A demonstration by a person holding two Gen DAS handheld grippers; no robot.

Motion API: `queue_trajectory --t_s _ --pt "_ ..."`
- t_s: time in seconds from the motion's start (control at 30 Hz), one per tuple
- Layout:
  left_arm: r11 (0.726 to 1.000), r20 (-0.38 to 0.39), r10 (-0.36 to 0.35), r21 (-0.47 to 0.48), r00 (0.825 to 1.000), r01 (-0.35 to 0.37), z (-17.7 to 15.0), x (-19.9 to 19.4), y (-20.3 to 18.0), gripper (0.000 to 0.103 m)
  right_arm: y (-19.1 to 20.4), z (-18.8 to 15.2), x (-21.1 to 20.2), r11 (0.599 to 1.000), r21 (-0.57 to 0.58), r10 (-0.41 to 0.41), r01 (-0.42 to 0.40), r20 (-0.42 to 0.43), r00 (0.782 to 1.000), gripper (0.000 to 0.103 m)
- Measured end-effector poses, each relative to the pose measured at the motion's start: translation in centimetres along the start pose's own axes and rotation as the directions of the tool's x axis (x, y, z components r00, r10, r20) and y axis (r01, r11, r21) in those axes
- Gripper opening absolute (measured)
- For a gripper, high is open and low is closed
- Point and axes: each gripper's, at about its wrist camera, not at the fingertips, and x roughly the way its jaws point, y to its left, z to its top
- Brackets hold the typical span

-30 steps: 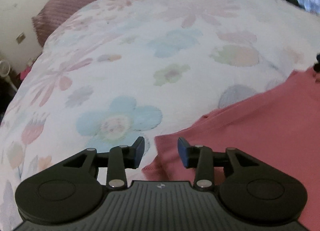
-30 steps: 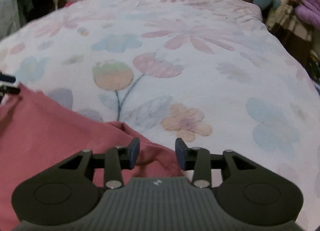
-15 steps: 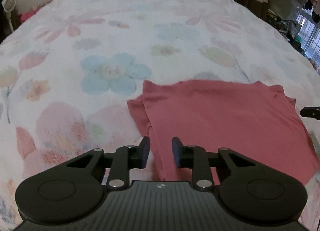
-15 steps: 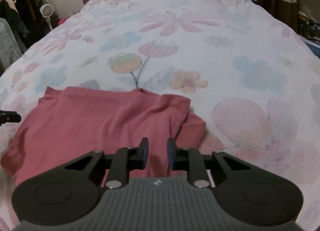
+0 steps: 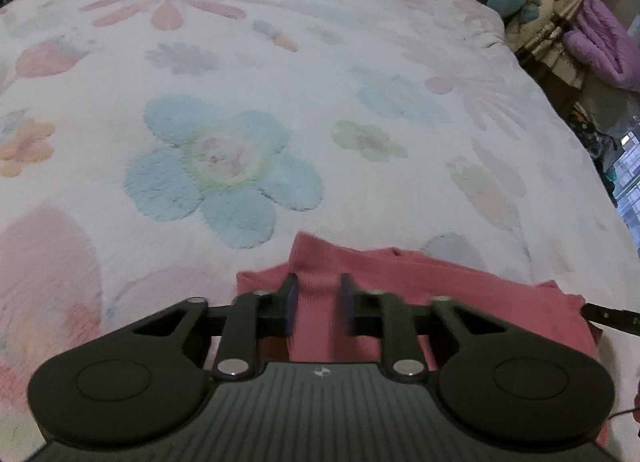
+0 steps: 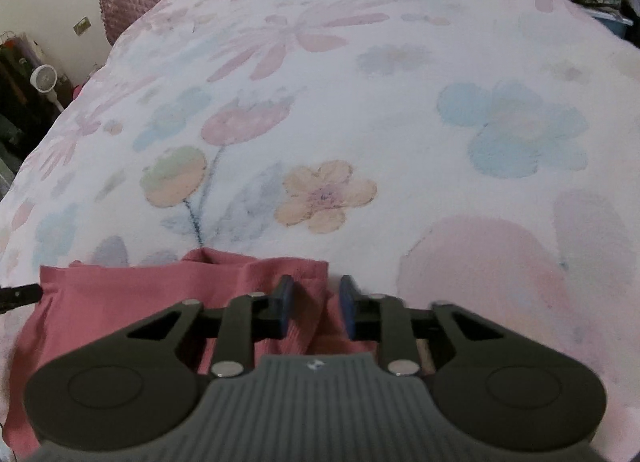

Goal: Fold small clothes

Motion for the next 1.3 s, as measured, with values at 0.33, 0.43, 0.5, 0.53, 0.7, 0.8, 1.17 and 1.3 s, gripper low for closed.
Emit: queue_trajectory --t_s 0.33,0.43,0.5,0.53,0.7,0.8,1.17,1.3 --pt "0.998 0.077 0.046 0.049 0.996 -0.050 -0.3 -1.6 0.7 0.008 -0.2 1.2 -0.7 0.996 -0.061 -0.060 0.064 0.066 0.996 0.000" --pt "0.998 0.085 0.039 0.055 0.996 -0.044 -0.7 -3.3 0.3 0.019 0.6 0.1 -1.2 0.997 -0.072 -0.031 0.036 0.073 0.997 0.021" --pt "0.997 0.080 0.044 0.062 0.996 -0.049 -1.0 -4.3 0.0 0.019 0.7 -0.4 -1.0 0.999 -0.044 -0.018 0.021 0.062 0.998 0.047" --pt "0.996 0.079 0.047 0.069 0.996 -0.052 -1.2 -4.8 -0.2 0.020 0.7 -0.5 -0.6 0.999 -0.036 -0.028 0.030 0.050 0.998 0.046" --pt "0.984 0.075 0.094 0.145 0.993 -0.104 -2.2 -7.3 -0.2 0.020 1.5 -0.4 0.8 0.992 -0.072 -0.101 0.103 0.023 0.995 0.003" --pt "0.984 0.058 0.106 0.135 0.993 -0.113 -2.8 -8.4 0.2 0.020 3.2 -0.3 0.2 0.953 -0.204 -0.211 0.222 0.075 0.975 0.004" --pt "0.992 0.046 0.045 0.116 0.998 -0.050 -7.2 -13.9 -2.4 0.027 5.4 -4.0 -8.5 0.950 -0.260 -0.161 0.171 0.058 0.985 0.028" --pt "0.996 0.035 0.036 0.075 0.999 -0.039 -10.0 -14.8 -2.3 0.027 6.0 -8.4 -11.6 0.947 -0.285 -0.147 0.152 0.038 0.988 0.031"
